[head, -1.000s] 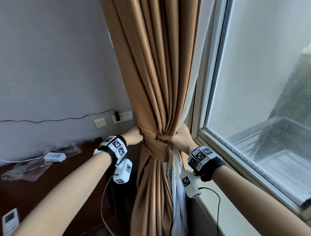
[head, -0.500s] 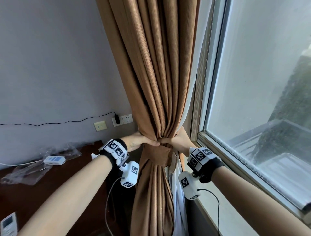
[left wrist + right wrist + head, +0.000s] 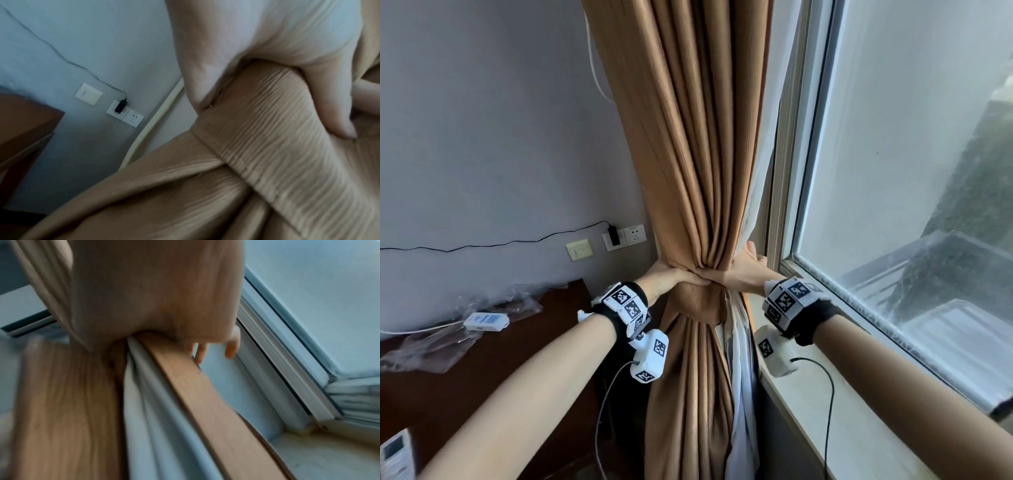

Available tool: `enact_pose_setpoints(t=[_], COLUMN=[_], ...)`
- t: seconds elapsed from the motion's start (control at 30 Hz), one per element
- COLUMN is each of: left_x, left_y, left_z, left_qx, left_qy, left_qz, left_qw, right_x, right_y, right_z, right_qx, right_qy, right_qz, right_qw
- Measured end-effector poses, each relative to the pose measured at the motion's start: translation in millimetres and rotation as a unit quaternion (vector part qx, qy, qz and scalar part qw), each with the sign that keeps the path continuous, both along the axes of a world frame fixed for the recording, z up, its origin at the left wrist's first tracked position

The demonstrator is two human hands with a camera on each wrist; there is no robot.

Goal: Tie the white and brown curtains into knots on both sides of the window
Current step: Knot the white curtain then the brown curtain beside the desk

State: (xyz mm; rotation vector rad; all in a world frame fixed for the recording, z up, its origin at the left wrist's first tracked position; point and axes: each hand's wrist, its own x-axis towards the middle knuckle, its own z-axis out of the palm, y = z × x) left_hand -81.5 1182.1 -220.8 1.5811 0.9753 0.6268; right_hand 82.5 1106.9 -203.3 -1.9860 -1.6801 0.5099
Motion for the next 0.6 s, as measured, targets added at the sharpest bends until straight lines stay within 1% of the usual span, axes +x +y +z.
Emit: enact_pose_setpoints(t=[0.03,0.07,0.1,0.13,0.17,0.23,0.27,0.33,0.37,0.4,0.43,0.47,0.5,0.53,0.6], left_x=[-1.1,-3.4,-4.1,-5.1,-6.4,-9.4,-9.8,-11.2,-10.4,-9.3,-8.5,-7.5,-6.2,-5.8,-5.9], left_y=[-0.7,-1.3,-1.8,-1.1,-1.3,-1.4,-2.2,-2.9,-3.0,-2.9,-3.0,-2.0,-2.0,-1.8,-1.5], left_z=[1.2,2.1,3.9,4.5,4.8,3.9,3.2,3.0,3.4,4.1,4.8,4.0,4.2,4.0,4.4], left_qx=[0.000,0.000,0.001,0.000,-0.001,-0.006,-0.008,-0.010,-0.013,-0.016,-0.017,-0.016,-0.015,-0.014,-0.007], left_qy=[-0.004,-0.007,-0.008,-0.008,-0.009,-0.009,-0.010,-0.011,-0.012,-0.011,-0.011,-0.010,-0.007,-0.006,-0.007], left_qz=[0.008,0.015,0.016,0.017,0.017,0.023,0.027,0.038,0.045,0.048,0.050,0.050,0.051,0.055,0.059], left_qw=[1.000,1.000,1.000,1.000,1.000,1.000,1.000,0.999,0.999,0.999,0.999,0.999,0.999,0.998,0.998], right_x=[1.2,3.2,6.0,11.0,17.3,31.6,42.3,57.2,59.0,59.5,57.0,53.1,49.2,45.5,40.1], right_y=[-0.1,1.2,0.7,1.1,-0.3,-7.1,-11.7,-16.8,-20.0,-21.1,-22.3,-22.7,-21.9,-20.6,-21.3], right_z=[5.6,7.3,9.6,8.3,7.0,1.8,-5.5,-22.9,-32.0,-42.6,-50.7,-58.6,-67.4,-75.3,-81.5], right_qx=[-0.026,-0.062,-0.103,-0.143,-0.184,-0.259,-0.284,-0.291,-0.280,-0.267,-0.257,-0.251,-0.254,-0.256,-0.248], right_qy=[0.032,0.094,0.160,0.204,0.227,0.249,0.276,0.384,0.418,0.411,0.355,0.288,0.240,0.219,0.220], right_qz=[0.037,0.090,0.143,0.172,0.182,0.158,0.150,0.136,0.104,0.063,0.032,0.022,0.027,0.037,0.041], right_qw=[0.998,0.990,0.971,0.953,0.939,0.920,0.906,0.866,0.858,0.869,0.898,0.924,0.936,0.941,0.943])
